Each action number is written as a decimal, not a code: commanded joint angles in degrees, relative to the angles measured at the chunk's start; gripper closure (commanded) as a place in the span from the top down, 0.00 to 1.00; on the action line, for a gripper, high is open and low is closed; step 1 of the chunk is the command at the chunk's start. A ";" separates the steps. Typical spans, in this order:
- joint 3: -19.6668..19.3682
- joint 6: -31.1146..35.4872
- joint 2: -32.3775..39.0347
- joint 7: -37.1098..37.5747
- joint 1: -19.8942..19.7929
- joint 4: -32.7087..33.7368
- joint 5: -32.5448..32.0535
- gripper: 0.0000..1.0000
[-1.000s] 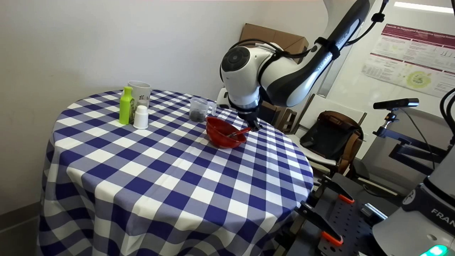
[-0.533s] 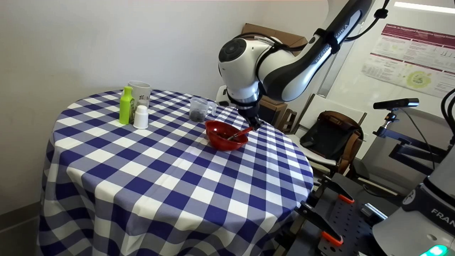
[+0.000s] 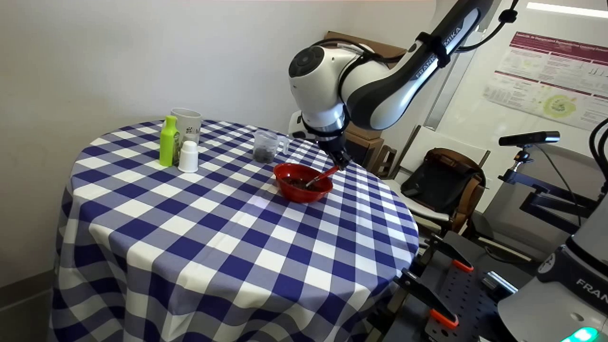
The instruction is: Use the spoon to scoop up contents in the bowl and pour them in the jug
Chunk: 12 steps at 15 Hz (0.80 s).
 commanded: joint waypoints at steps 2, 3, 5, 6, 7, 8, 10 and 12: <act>-0.21 -2.40 -0.96 -3.67 0.28 1.35 1.86 0.05; -0.15 -2.58 -0.99 -4.43 0.13 1.57 2.29 0.05; 0.04 -3.01 -1.00 -6.61 -0.24 2.02 4.00 0.05; 0.09 -3.22 -1.05 -7.86 -0.40 2.19 5.01 0.05; 0.16 -3.52 -1.10 -9.50 -0.64 2.44 6.39 0.05; 0.15 -3.81 -1.18 -10.83 -0.79 2.63 7.47 0.05; 0.03 -4.35 -1.34 -13.00 -1.02 3.03 9.37 0.05; -0.25 -4.93 -1.37 -14.49 -1.22 3.74 10.75 0.05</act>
